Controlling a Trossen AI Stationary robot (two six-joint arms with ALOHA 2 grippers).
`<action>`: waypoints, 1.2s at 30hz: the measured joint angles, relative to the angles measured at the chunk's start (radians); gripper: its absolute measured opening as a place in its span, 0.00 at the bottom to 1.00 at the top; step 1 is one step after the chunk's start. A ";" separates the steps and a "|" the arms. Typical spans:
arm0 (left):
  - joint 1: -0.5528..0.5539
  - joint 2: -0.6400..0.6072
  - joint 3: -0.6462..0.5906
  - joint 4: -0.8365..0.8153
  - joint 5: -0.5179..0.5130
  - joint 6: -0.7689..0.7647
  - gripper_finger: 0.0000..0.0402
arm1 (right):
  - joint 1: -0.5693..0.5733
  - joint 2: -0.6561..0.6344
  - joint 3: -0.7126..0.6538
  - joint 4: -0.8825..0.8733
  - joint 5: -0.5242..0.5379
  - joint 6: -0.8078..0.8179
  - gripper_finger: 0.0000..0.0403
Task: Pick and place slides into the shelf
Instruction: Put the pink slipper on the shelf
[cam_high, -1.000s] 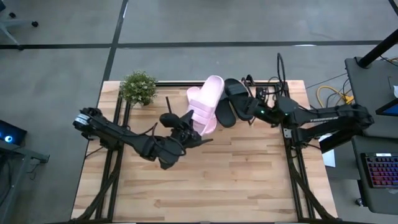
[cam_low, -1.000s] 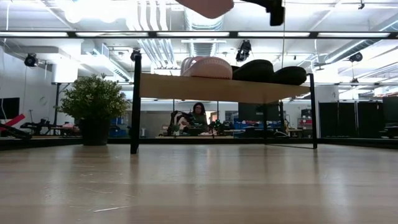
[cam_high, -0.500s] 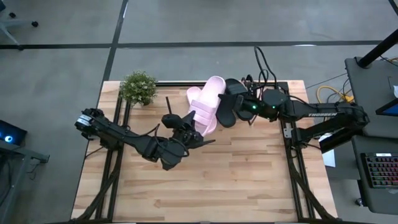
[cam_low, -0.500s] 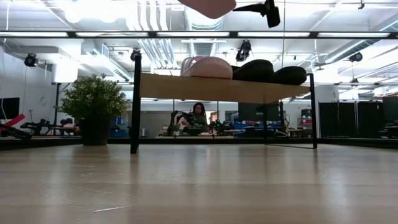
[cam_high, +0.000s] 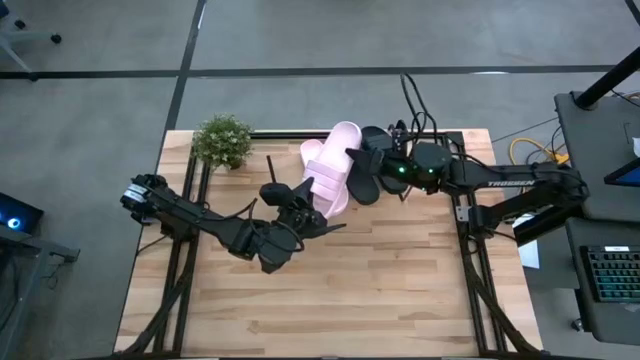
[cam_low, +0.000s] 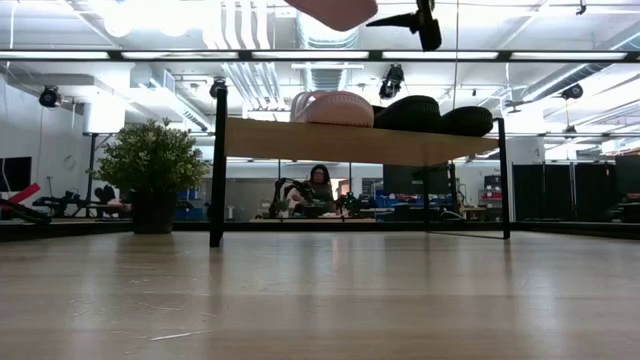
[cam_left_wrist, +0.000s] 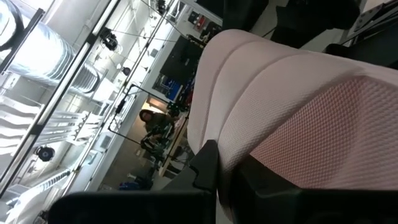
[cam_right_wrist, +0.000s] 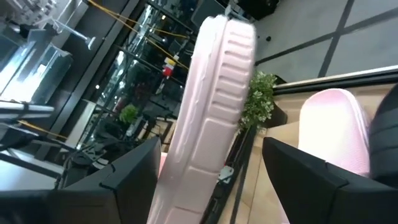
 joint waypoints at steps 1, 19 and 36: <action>0.000 0.000 0.000 0.000 0.000 0.000 0.00 | 0.000 0.003 0.003 0.001 -0.005 -0.004 0.67; 0.000 0.000 0.000 0.000 0.001 0.000 0.00 | -0.003 0.017 0.003 0.004 -0.001 0.050 0.56; 0.000 0.001 0.000 -0.002 0.006 0.002 0.00 | -0.012 0.022 0.004 0.006 -0.003 0.032 0.14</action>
